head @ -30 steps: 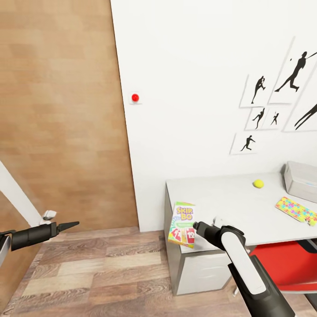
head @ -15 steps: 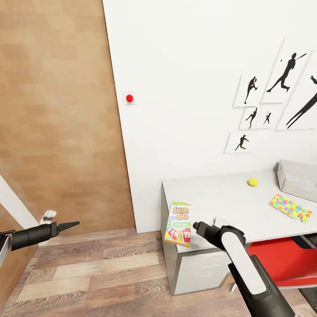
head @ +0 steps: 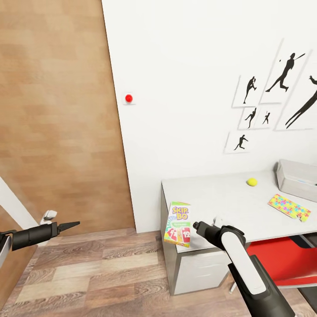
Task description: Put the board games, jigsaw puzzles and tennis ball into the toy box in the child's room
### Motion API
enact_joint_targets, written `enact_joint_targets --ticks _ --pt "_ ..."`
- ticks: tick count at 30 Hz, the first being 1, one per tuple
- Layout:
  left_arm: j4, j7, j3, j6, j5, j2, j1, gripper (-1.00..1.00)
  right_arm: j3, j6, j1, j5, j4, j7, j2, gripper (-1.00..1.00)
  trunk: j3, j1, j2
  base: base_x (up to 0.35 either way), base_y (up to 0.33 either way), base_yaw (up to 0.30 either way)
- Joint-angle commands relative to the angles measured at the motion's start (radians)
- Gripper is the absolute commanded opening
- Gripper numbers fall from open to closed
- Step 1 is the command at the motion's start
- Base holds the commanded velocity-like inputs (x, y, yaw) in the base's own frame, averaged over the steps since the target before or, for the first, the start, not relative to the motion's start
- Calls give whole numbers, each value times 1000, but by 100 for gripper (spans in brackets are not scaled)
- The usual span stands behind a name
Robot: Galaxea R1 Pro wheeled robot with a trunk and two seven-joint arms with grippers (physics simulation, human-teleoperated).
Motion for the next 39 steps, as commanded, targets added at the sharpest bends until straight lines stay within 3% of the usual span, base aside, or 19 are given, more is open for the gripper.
enact_joint_targets --ticks 1,6,10,14,25,39 --pt "0 -3 1 10 1 0 -1 100 1 4 -1 -7 -1 -9 -1 100 -2 1 -2 0 0 -1" --pt "0 -3 1 10 1 0 -1 100 1 4 -1 -7 -1 -9 -1 100 -2 1 -2 0 0 -1" --pt "0 -3 -1 7 1 -1 -1 100 -1 2 -1 64 1 -6 1 100 -2 1 -2 0 0 0" --pt "0 -3 -1 5 2 -2 -1 100 -3 0 -1 81 1 -5 3 100 -2 1 -2 0 0 0" --pt "0 -3 -3 3 2 -3 -1 100 -44 7 -1 82 0 -3 6 100 -2 1 -2 0 0 -28" --pt "0 5 -2 2 1 -4 -1 100 -49 9 -1 83 -9 2 1 100 -2 1 -2 0 0 -2"
